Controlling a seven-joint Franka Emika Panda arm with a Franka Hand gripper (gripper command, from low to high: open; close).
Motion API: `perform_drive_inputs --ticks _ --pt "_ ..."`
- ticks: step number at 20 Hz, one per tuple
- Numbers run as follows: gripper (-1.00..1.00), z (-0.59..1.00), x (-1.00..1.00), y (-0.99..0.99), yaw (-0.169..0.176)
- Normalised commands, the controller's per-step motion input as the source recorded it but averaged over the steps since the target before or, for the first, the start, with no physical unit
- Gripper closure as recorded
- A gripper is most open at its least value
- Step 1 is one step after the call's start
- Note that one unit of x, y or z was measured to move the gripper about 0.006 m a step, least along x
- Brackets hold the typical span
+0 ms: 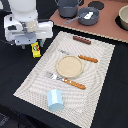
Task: Interact with the objects in diverse but meaningful ways.
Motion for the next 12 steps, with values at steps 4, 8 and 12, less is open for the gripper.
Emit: perform_drive_inputs --ticks 4,8,12 --pt "-1.0 -0.19 0.0 0.02 -0.068" --pt "-1.0 -0.22 -0.03 0.0 -0.057" --pt "1.0 -0.24 -0.08 0.0 -0.04"
